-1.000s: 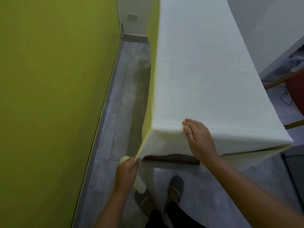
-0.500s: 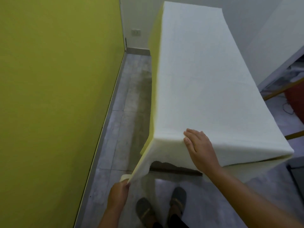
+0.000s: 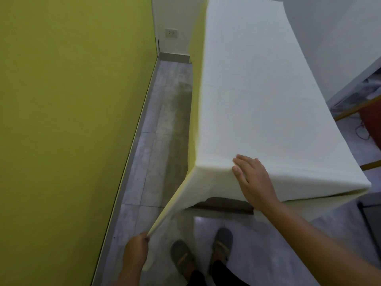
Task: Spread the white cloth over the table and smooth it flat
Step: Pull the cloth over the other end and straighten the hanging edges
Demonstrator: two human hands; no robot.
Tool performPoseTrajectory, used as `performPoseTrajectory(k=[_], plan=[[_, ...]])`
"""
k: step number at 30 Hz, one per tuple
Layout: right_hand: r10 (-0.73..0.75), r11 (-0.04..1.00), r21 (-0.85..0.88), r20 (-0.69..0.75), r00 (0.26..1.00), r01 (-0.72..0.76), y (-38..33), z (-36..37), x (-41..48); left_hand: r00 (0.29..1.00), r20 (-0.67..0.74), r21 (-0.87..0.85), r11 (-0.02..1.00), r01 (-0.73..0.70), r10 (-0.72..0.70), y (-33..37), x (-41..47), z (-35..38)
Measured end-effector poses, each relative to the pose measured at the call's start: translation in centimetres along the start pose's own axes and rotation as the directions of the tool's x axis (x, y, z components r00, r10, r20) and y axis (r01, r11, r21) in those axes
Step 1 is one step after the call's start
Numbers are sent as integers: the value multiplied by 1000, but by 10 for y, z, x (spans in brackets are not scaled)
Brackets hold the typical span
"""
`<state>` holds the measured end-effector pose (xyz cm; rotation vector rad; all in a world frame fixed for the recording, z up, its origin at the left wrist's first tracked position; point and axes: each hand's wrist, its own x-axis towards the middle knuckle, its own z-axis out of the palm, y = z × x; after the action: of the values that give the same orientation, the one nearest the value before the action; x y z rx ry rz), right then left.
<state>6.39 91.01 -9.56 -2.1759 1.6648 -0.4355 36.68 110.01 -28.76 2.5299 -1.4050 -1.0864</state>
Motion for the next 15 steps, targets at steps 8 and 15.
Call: performPoseTrajectory(k=[8,15], plan=[[-1,1000,-9,-42,999,1,-3,5,-1,977,-145,-286,939,-190,153,89,6,-25],[4,1000,-13,-54,999,-5,-2,6,0,880,-426,-358,855,-375,208,168,13,-47]])
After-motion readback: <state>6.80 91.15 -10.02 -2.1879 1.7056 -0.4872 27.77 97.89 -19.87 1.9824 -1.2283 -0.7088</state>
